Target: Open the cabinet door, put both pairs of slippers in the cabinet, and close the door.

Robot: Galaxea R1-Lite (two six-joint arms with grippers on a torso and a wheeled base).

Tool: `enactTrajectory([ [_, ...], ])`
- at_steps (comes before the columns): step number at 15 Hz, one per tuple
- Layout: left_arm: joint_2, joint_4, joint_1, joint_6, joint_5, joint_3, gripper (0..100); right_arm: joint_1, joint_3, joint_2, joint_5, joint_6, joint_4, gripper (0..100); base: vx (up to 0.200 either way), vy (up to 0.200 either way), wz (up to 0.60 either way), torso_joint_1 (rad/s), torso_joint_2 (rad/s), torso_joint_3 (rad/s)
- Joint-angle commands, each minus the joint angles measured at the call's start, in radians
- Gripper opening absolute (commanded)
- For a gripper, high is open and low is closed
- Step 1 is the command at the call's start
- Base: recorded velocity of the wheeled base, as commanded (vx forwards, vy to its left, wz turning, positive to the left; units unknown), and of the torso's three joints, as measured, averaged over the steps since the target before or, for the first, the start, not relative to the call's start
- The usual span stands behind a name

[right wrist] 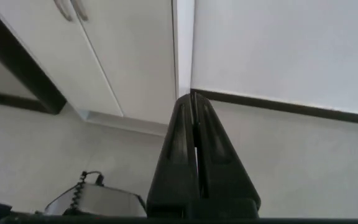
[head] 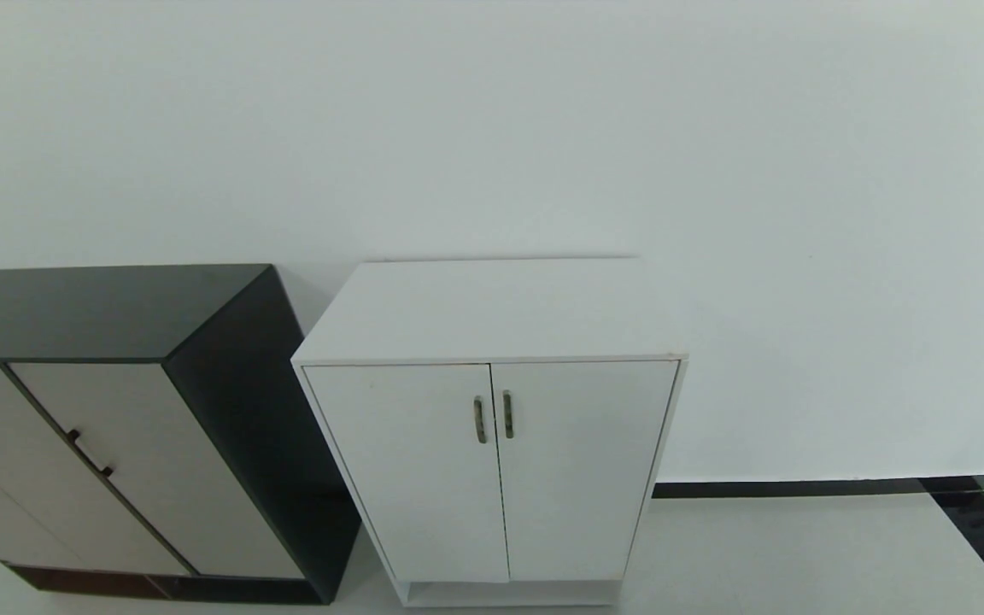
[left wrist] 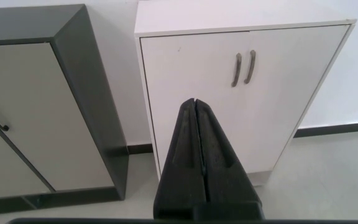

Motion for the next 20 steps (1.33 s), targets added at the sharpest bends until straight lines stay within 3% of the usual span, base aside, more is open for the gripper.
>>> enactTrajectory([
  [1, 0.000, 0.000, 0.000, 0.000, 0.000, 0.000, 0, -0.083, 0.002, -0.037, -0.005, -0.006, 0.000, 0, 0.000, 0.000, 0.00, 0.000, 0.00, 0.000],
  [3, 0.000, 0.000, 0.000, 0.000, 0.000, 0.000, 0, -0.155, 0.002, -0.110, -0.003, -0.006, 0.000, 0, 0.000, 0.000, 0.00, 0.000, 0.00, 0.000],
  [7, 0.000, 0.000, 0.000, 0.000, 0.000, 0.000, 0, -0.160, 0.003, -0.241, -0.005, -0.006, 0.000, 0, 0.000, 0.000, 0.00, 0.000, 0.00, 0.000],
  [20, 0.000, 0.000, 0.000, 0.002, 0.000, 0.000, 0, -0.163, 0.003, -0.249, -0.003, 0.030, 0.000, 0, 0.000, 0.000, 0.00, 0.000, 0.00, 0.000],
])
